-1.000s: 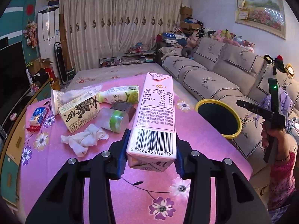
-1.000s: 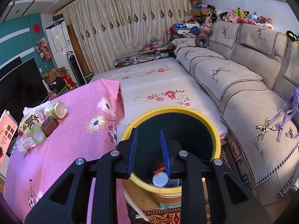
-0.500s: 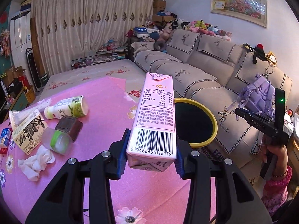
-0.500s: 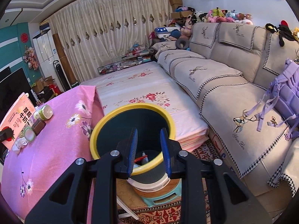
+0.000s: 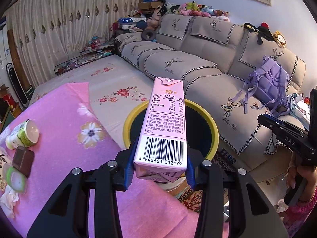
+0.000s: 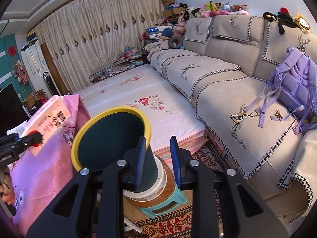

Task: Collect trash
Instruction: 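Carry the milk carton over the bin and open the left tool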

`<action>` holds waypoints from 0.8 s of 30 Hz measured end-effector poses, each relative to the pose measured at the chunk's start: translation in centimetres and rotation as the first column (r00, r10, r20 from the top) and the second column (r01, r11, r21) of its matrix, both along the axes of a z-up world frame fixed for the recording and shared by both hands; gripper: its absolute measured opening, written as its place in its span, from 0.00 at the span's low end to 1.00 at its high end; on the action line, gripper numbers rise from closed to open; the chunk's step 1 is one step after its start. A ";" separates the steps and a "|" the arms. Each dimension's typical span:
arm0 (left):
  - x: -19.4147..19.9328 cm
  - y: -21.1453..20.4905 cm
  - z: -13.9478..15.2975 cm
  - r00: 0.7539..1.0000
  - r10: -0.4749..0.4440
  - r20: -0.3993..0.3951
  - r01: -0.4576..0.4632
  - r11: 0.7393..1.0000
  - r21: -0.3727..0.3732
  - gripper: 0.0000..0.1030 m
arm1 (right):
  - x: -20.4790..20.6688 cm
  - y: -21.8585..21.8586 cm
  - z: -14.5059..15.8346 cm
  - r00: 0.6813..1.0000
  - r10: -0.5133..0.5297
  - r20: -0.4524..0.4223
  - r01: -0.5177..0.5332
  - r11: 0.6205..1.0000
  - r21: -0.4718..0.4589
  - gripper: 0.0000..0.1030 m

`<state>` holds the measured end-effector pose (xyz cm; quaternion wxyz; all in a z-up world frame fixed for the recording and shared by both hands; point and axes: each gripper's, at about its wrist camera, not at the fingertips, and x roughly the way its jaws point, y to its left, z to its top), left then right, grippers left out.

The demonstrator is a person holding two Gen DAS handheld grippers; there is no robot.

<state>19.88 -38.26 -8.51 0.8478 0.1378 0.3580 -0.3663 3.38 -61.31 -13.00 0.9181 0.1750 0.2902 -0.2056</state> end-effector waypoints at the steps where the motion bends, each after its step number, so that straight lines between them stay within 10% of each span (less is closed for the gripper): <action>1: 0.3 -1.0 -0.5 1.000 -0.007 -0.012 0.007 1.000 0.005 0.41 | -0.1 -0.3 -0.1 1.000 -0.005 -0.002 0.005 1.000 0.001 0.23; 9: 2.2 -6.3 -3.8 0.999 -0.013 -0.050 0.015 0.999 0.045 0.42 | -1.1 -2.2 -0.9 0.999 -0.047 -0.012 0.047 0.999 0.015 0.27; 14: 2.7 -5.9 -3.6 0.999 0.015 -0.043 -0.014 1.000 0.017 0.60 | -1.0 -2.4 -1.4 0.999 -0.051 -0.018 0.052 0.998 0.030 0.28; 24: -1.5 7.5 2.3 0.976 0.178 0.124 -0.167 0.981 -0.099 0.82 | 1.9 2.3 -0.6 0.998 0.062 -0.021 -0.062 0.998 0.028 0.29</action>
